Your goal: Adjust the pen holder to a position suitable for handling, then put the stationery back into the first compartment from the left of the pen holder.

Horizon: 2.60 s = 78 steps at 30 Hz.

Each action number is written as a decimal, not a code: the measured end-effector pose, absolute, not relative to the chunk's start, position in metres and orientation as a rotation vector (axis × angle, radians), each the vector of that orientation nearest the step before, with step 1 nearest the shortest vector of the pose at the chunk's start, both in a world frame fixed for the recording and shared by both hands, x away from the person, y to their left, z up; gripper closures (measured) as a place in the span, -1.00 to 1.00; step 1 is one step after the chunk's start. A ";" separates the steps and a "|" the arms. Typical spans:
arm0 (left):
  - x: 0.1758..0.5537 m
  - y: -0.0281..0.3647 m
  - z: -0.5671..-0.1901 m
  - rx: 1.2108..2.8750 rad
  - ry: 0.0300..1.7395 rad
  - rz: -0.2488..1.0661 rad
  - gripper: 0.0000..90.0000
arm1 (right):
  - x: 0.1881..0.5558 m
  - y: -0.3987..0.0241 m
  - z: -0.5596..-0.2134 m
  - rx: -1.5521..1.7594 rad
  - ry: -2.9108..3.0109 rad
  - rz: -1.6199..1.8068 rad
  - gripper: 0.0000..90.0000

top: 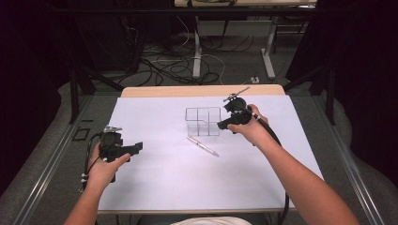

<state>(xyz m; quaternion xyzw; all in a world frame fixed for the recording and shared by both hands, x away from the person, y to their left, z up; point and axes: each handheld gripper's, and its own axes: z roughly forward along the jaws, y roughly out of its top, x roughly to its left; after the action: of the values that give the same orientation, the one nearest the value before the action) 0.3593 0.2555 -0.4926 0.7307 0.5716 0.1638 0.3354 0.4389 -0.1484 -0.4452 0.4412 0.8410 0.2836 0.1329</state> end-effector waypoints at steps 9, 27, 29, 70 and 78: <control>0.360 0.255 -0.494 1.909 1.483 0.439 -0.65 | 0.429 -0.151 -0.460 1.190 2.468 0.861 -0.32; 0.360 0.255 -0.495 1.924 1.475 0.437 -0.65 | 0.424 -0.135 -0.488 1.014 2.588 0.839 -0.22; 0.360 0.255 -0.495 1.926 1.475 0.438 -0.65 | 0.424 -0.133 -0.490 0.989 2.605 0.834 -0.22; 0.358 0.257 -0.494 1.910 1.486 0.440 -0.65 | 0.435 -0.100 -0.524 0.910 2.802 0.662 0.40; 0.357 0.257 -0.495 1.915 1.487 0.434 -0.65 | 0.437 -0.095 -0.527 0.920 2.827 0.630 0.47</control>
<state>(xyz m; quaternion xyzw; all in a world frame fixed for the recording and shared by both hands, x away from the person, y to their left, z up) 0.3574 0.2570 -0.4945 0.7332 0.5694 0.1662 0.3327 0.4371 -0.0949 -0.5275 0.3023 0.9290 0.2071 0.0513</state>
